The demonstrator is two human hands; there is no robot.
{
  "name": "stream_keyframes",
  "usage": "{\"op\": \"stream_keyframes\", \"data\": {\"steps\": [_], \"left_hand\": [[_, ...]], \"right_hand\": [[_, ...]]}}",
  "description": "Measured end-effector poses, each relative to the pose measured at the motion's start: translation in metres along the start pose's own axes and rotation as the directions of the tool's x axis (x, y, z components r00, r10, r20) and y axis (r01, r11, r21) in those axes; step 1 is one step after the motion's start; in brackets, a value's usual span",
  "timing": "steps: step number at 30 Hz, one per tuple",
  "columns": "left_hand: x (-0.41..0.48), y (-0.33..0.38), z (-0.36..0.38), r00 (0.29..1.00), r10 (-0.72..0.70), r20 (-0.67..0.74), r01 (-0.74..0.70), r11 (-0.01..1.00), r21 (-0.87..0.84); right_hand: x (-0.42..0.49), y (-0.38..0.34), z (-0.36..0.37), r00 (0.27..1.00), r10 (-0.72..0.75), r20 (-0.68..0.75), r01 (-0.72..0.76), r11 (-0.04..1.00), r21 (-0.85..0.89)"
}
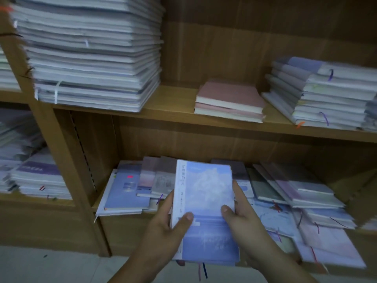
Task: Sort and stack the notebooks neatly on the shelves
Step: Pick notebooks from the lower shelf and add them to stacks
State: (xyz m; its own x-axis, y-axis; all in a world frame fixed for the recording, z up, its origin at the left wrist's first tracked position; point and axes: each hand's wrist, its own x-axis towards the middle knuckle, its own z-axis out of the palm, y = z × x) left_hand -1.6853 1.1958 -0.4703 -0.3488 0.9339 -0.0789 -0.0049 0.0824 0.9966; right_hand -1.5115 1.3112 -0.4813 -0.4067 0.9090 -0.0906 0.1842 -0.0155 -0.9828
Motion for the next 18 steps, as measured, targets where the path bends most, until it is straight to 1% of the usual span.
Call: {"op": "stream_keyframes", "data": {"steps": [2, 4, 6, 7, 8, 10, 11, 12, 13, 14, 15, 16, 17, 18], "left_hand": [[-0.005, 0.011, -0.005, 0.999, -0.011, 0.041, 0.013, 0.999, -0.044], [-0.014, 0.027, -0.007, 0.998, -0.011, 0.059, 0.013, 0.999, -0.036], [-0.024, 0.038, -0.009, 0.998, 0.061, -0.020, -0.061, 0.998, -0.005], [-0.029, 0.054, -0.015, 0.993, 0.109, -0.047, -0.109, 0.994, 0.001], [-0.035, 0.074, -0.019, 0.988, 0.152, -0.034, -0.151, 0.988, 0.030], [-0.052, 0.103, -0.029, 0.972, 0.230, 0.046, -0.234, 0.965, 0.115], [-0.062, 0.111, -0.033, 0.961, 0.234, 0.149, -0.245, 0.967, 0.062], [-0.067, 0.124, -0.035, 0.946, 0.258, 0.195, -0.267, 0.963, 0.022], [-0.071, 0.135, -0.036, 0.948, 0.289, 0.131, -0.294, 0.955, 0.020], [-0.071, 0.145, -0.032, 0.955, 0.295, 0.042, -0.296, 0.955, 0.018], [-0.071, 0.151, -0.027, 0.948, 0.319, 0.007, -0.319, 0.948, 0.023], [-0.068, 0.155, -0.018, 0.952, 0.305, -0.021, -0.305, 0.952, -0.003], [-0.065, 0.165, -0.014, 0.953, 0.301, -0.020, -0.302, 0.953, -0.032], [-0.063, 0.175, -0.004, 0.957, 0.290, -0.019, -0.291, 0.955, -0.066]], "right_hand": [[-0.006, -0.011, -0.003, 1.000, 0.019, 0.019, -0.020, 0.999, 0.051], [-0.018, -0.029, -0.006, 0.998, -0.029, 0.056, 0.027, 0.999, 0.030], [-0.037, -0.053, -0.009, 0.995, -0.083, 0.059, 0.082, 0.997, 0.008], [-0.047, -0.065, -0.010, 0.987, -0.148, 0.060, 0.149, 0.989, -0.010], [-0.055, -0.073, -0.012, 0.978, -0.208, 0.025, 0.209, 0.978, -0.012], [-0.072, -0.090, -0.013, 0.963, -0.267, -0.035, 0.268, 0.963, 0.039], [-0.079, -0.100, -0.012, 0.957, -0.285, -0.048, 0.288, 0.955, 0.072], [-0.084, -0.109, -0.012, 0.965, -0.262, -0.027, 0.263, 0.957, 0.121], [-0.087, -0.120, -0.010, 0.961, -0.276, 0.000, 0.273, 0.949, 0.156], [-0.087, -0.131, -0.009, 0.949, -0.315, 0.006, 0.312, 0.941, 0.134], [-0.089, -0.141, -0.012, 0.934, -0.356, 0.016, 0.352, 0.929, 0.118], [-0.091, -0.149, -0.018, 0.926, -0.377, 0.013, 0.373, 0.920, 0.120], [-0.095, -0.158, -0.027, 0.917, -0.400, -0.001, 0.396, 0.908, 0.136], [-0.099, -0.166, -0.037, 0.911, -0.411, -0.019, 0.411, 0.905, 0.113]]}}
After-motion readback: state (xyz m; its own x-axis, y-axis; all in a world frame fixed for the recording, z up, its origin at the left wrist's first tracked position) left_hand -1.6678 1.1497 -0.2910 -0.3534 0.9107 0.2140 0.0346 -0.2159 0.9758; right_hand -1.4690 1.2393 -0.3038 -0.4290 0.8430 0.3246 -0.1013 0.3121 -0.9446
